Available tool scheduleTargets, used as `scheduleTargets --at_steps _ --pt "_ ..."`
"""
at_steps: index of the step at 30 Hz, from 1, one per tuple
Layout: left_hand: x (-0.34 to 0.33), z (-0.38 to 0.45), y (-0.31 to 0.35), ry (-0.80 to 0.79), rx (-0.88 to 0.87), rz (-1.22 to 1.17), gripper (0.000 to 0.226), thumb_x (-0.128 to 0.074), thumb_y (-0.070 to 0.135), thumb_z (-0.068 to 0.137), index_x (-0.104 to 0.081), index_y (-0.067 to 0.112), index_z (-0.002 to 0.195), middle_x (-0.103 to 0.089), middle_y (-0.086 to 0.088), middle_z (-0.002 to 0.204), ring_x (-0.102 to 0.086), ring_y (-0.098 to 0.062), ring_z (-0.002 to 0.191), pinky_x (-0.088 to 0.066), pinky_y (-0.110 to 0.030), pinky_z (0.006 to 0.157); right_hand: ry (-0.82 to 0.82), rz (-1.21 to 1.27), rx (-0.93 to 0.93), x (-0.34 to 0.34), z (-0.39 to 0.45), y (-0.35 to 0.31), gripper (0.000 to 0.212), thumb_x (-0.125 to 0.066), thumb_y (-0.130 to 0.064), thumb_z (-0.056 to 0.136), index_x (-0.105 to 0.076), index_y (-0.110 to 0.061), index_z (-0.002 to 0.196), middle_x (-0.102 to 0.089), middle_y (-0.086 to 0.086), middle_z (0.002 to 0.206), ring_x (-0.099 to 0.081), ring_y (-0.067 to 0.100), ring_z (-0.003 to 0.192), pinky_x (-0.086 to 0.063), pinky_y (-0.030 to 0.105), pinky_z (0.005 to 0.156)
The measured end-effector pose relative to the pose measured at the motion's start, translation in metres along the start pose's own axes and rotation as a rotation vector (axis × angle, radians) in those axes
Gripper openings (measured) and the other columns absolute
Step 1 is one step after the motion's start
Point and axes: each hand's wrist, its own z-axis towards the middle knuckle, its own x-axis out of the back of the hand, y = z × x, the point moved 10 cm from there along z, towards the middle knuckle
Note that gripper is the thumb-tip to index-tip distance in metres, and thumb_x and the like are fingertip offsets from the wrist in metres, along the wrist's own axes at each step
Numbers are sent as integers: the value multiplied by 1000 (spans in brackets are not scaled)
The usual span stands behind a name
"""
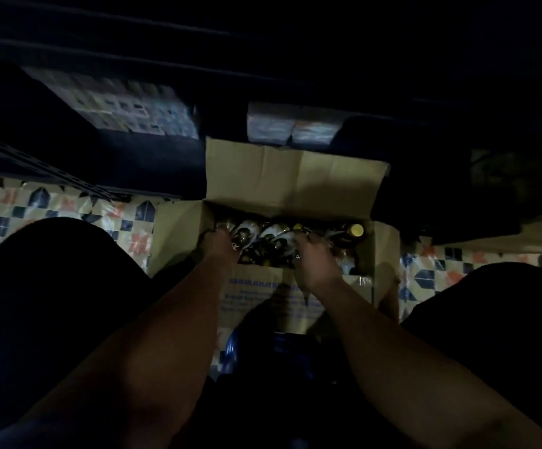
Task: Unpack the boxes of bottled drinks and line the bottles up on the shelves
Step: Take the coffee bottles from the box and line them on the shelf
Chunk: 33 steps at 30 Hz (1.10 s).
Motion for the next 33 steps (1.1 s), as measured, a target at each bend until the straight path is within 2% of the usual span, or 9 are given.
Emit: scheduleTargets --at_steps 3,6,11,17,21,25,28,31,33 --pt "-21 20 -6 -30 22 32 51 -72 24 94 -51 2 136 -60 -22 134 -60 -37 123 -52 -39 92 -3 -121 70 -17 20 -8 62 -61 -2 88 -43 -12 147 -48 15 144 -43 35 132 -41 38 105" --pt "-39 35 -9 -68 29 86 53 -66 24 99 -43 1 141 -51 -22 144 -53 -36 132 -48 -39 99 -6 -226 165 -28 38 -20 61 -55 -4 91 -42 -15 150 -44 14 149 -36 36 138 -35 40 110" --pt "-48 45 -15 -69 28 100 56 -68 25 97 -44 1 141 -47 -21 147 -50 -35 134 -48 -39 101 -152 -417 277 -56 58 -31 51 -50 -15 98 -45 -22 149 -38 17 154 -26 37 143 -25 46 115" --pt "-44 43 -15 -25 2 39 63 -76 23 91 -44 3 143 -49 -22 146 -52 -37 133 -49 -40 100 -182 -532 306 -66 64 -37 51 -51 -21 99 -40 -21 149 -29 18 158 -23 35 147 -25 52 115" --pt "-35 35 -15 68 -42 -73 69 -77 20 87 -43 10 147 -53 -21 142 -54 -42 128 -51 -45 98 -241 -587 252 -68 63 -36 57 -47 -18 102 -28 -16 155 -16 20 164 -17 36 151 -24 60 115" --pt "-24 28 -12 115 -101 -241 79 -86 16 79 -48 11 148 -59 -20 140 -58 -38 126 -50 -41 104 -268 -537 199 -64 61 -33 62 -49 -11 100 -21 -11 156 -17 23 161 -19 42 148 -29 64 112" --pt "-9 24 -10 177 -83 -352 68 -87 13 78 -58 10 140 -65 -17 133 -61 -34 124 -49 -39 103 -216 -438 144 -53 58 -20 69 -60 -12 96 -23 -6 153 -27 23 155 -30 43 141 -36 60 109" --pt "-4 26 -4 203 -105 -467 61 -91 18 73 -68 7 128 -67 -16 128 -63 -32 120 -49 -35 99 -167 -159 65 -43 58 3 61 -59 -16 98 -29 -6 151 -36 23 148 -40 43 134 -41 49 106" --pt "-5 25 2 204 -136 -480 59 -91 14 73 -67 3 127 -65 -18 129 -61 -33 120 -47 -34 99 -163 40 36 -38 58 21 57 -62 -18 97 -35 -7 146 -40 22 143 -43 42 130 -42 44 104"
